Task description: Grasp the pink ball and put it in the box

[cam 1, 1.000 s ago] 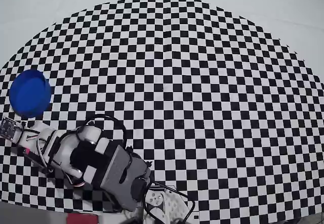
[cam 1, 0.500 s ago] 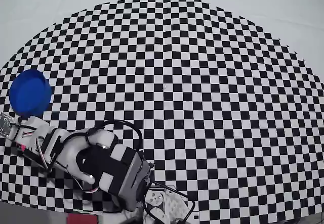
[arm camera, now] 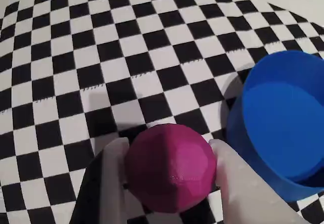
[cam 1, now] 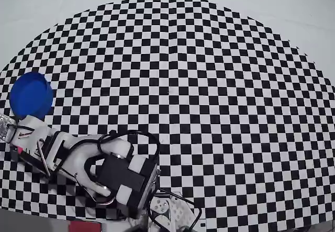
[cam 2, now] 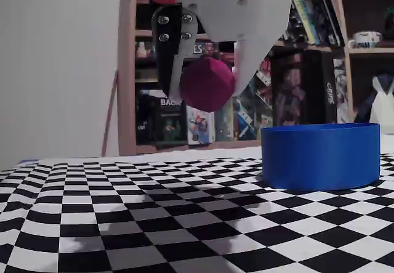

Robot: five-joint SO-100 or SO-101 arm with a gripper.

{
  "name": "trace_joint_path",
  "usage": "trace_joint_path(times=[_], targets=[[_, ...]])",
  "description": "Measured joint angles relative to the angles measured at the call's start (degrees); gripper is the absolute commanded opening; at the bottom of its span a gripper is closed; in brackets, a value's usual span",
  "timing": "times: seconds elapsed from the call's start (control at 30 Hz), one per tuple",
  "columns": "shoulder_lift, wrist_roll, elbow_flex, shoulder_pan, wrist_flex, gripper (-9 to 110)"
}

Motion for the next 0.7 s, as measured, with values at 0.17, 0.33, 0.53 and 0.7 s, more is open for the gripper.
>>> trace_joint_path(times=[0.17, 0.33, 0.53, 0.7], targets=[[0.8, 0.0, -0.1, 0.0, 0.0, 0], [0.8, 0.0, -0.1, 0.0, 0.0, 0], [1.2, 0.0, -0.4, 0.0, 0.0, 0], [1.7, 0.0, -0.4, 0.0, 0.0, 0]])
